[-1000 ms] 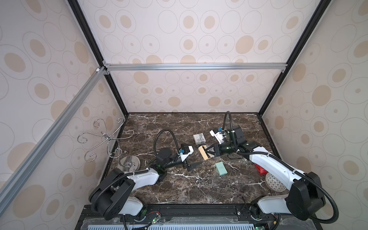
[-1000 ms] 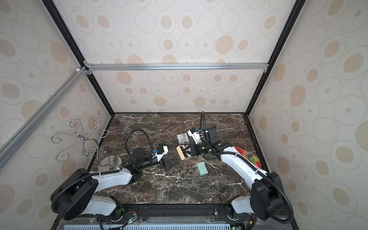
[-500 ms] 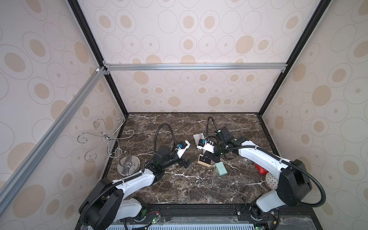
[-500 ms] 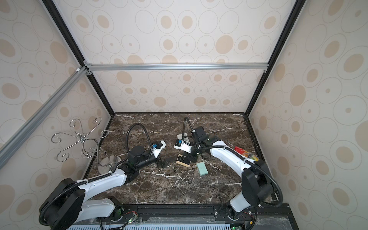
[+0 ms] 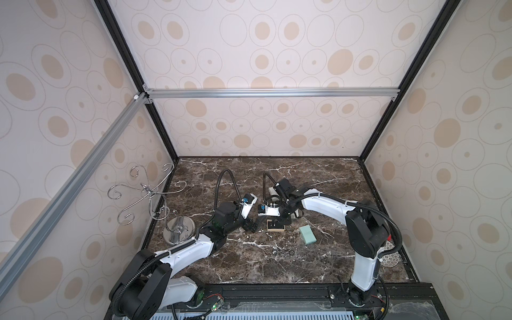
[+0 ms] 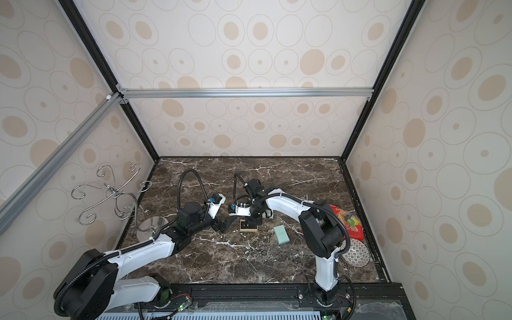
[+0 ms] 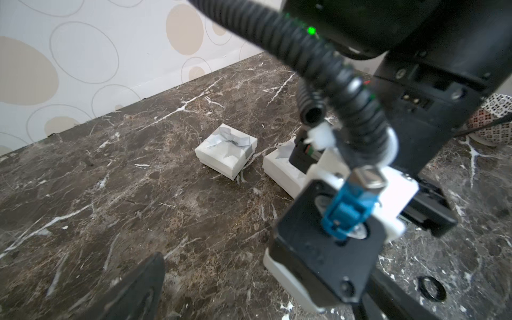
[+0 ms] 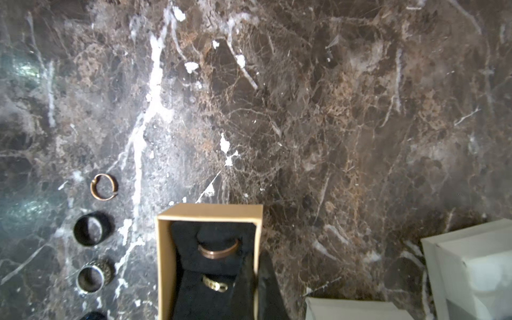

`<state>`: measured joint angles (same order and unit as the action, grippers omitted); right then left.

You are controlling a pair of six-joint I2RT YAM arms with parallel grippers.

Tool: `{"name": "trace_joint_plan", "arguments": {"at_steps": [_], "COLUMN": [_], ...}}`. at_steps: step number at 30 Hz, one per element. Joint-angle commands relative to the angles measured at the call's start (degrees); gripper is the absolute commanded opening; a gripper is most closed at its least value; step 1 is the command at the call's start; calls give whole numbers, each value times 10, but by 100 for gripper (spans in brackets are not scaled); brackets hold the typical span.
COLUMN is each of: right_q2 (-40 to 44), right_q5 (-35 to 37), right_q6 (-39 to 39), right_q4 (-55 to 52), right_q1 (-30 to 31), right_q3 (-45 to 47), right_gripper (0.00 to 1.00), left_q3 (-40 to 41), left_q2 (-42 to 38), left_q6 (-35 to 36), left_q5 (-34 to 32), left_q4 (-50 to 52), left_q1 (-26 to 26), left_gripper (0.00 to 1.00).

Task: Take the rings out of the lift-off lid box
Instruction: Place the jewelry box at the center of the board.

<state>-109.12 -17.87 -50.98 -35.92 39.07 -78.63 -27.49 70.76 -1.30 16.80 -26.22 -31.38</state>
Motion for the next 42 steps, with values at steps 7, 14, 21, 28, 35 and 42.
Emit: {"name": "trace_joint_plan", "arguments": {"at_steps": [7,14,21,28,35,42], "right_q2": [-36,-52,-47,3,115,138], "right_q5": [15,20,33,92,223,246], "right_q6": [-17,3,9,40,176,421], "right_q4": [7,21,27,54,123,-91], "right_q1": [17,17,17,13,-1,-1], "right_q3": [-12,-19,-21,-22,39,-47], "right_gripper": [0,7,32,59,100,100], "left_q3": [5,1,2,10,25,11], "left_q2": [-69,-71,-99,-131,-128,-58], "left_q6": [3,6,4,-6,-20,-45], "left_q5": [9,63,47,18,14,-28], "left_q4": [-15,-15,0,8,-9,22], "left_q1": [3,3,3,3,3,1], "left_gripper": [100,100,100,100,100,100]}}
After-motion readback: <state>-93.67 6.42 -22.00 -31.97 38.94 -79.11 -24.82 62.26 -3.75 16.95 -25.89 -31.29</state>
